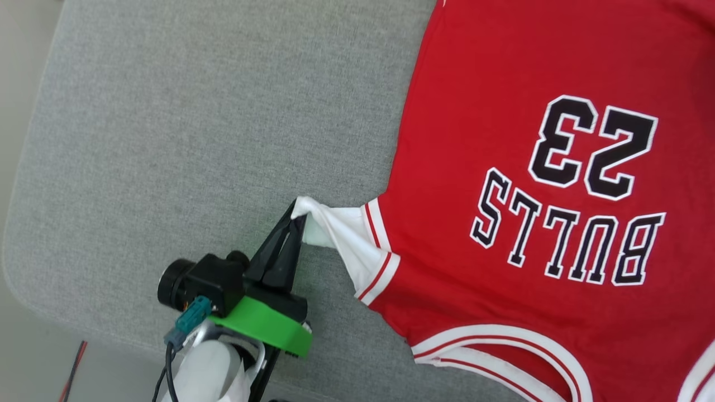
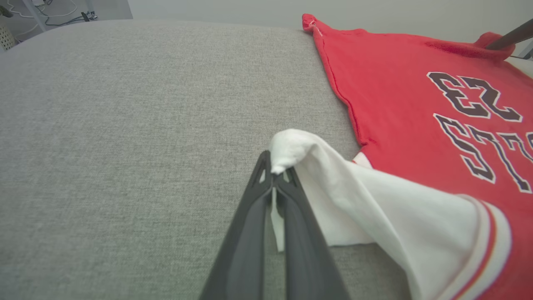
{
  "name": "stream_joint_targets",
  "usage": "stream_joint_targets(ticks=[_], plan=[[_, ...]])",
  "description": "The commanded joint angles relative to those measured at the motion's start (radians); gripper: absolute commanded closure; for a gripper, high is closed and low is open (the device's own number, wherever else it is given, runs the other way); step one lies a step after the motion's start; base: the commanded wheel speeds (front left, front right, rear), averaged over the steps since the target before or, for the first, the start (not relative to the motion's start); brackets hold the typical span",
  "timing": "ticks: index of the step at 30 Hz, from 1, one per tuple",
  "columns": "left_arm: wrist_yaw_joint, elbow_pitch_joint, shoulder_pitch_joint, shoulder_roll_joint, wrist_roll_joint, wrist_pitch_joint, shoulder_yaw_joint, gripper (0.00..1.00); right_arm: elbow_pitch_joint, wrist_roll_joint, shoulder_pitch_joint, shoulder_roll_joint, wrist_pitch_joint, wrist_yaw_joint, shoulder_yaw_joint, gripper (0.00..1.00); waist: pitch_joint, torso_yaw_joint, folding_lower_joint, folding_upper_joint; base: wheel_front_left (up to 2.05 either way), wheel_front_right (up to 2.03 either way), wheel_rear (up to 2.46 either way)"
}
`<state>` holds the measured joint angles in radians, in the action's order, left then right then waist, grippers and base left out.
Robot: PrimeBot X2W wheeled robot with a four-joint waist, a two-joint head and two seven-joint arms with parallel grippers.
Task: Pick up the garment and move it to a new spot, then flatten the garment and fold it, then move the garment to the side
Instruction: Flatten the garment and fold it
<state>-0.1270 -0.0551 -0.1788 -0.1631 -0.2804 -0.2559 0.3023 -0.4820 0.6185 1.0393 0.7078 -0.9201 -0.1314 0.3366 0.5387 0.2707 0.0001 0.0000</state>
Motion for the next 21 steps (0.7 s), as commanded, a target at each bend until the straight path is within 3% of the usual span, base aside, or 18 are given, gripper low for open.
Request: stream_joint_targets(ticks=[1, 10, 15, 21], plan=[[-0.002, -0.008, 0.021, -0.001, 0.008, -0.006, -0.009, 1.0, 0.028, 0.036, -0.038, 0.028, 0.018, 0.001, 0.013, 1.0, -0.095, -0.039, -0.0001, 0.0, 0.0, 0.0, 0.0], [-0.002, -0.03, 0.107, -0.016, 0.01, -0.006, -0.047, 1.0, 0.234, 0.209, -0.32, 0.172, 0.122, 0.001, 0.029, 1.0, -0.236, -0.106, -0.0001, 0.0, 0.0, 0.0, 0.0], [-0.002, -0.037, 0.146, -0.023, 0.012, -0.006, -0.061, 1.0, 0.319, 0.259, -0.564, 0.234, 0.191, 0.001, -0.042, 1.0, -0.294, -0.133, -0.0001, 0.0, 0.0, 0.0, 0.0], [0.004, -0.043, 0.19, -0.029, 0.012, -0.006, -0.083, 1.0, 0.375, 0.289, -0.886, 0.231, 0.25, 0.001, -0.18, 1.0, -0.341, -0.17, -0.0001, 0.0, 0.0, 0.0, 0.0]])
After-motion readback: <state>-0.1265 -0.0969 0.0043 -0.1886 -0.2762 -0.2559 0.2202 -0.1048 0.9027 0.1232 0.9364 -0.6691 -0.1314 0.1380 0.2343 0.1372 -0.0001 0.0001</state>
